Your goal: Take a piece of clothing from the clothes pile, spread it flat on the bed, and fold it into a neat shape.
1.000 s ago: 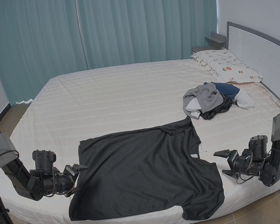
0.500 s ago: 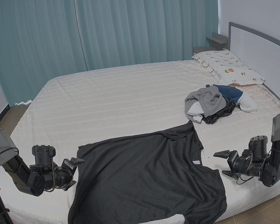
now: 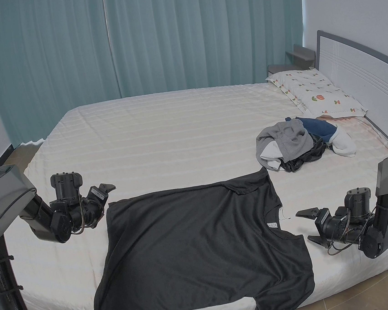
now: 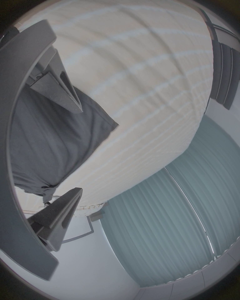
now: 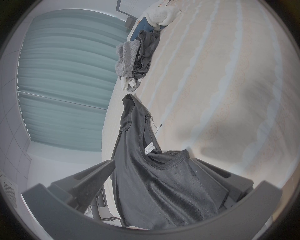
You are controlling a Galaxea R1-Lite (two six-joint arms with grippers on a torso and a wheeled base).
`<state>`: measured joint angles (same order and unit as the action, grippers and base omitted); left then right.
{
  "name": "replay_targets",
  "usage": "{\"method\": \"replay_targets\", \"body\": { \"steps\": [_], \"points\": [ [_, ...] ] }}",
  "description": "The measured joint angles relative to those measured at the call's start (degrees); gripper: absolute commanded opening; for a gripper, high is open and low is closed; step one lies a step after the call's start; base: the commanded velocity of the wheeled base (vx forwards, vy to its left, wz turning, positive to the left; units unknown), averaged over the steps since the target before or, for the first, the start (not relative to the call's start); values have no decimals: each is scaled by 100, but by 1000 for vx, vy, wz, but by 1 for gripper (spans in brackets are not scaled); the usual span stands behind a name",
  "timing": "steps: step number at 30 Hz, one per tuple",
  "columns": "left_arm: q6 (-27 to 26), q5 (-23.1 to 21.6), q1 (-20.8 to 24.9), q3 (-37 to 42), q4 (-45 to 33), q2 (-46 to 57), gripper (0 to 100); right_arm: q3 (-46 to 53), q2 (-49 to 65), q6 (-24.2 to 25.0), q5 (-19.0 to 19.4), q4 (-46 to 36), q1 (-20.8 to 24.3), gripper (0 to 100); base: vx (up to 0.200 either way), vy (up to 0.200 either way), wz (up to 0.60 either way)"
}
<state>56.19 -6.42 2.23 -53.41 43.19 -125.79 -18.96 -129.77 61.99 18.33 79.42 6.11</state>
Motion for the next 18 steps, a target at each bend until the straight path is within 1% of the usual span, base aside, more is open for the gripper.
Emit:
{"method": "replay_targets", "body": {
  "steps": [6, 12, 15, 18],
  "points": [
    [-52, 152, -22, -1363, -325, -684, 100, -2, -2, -2, 0, 1, 4, 100, 0, 0, 0],
    [-108, 624, -45, -2873, -709, -1571, 100, -4, -2, -5, 2, 0, 6, 100, 0, 0, 0],
    [-197, 891, -59, -3295, -841, -1958, 100, -6, -2, -5, 0, 1, 9, 100, 0, 0, 0],
    [-334, 1065, -78, -3462, -912, -2233, 100, -9, -2, -7, 0, 0, 9, 100, 0, 0, 0]
  ]
}}
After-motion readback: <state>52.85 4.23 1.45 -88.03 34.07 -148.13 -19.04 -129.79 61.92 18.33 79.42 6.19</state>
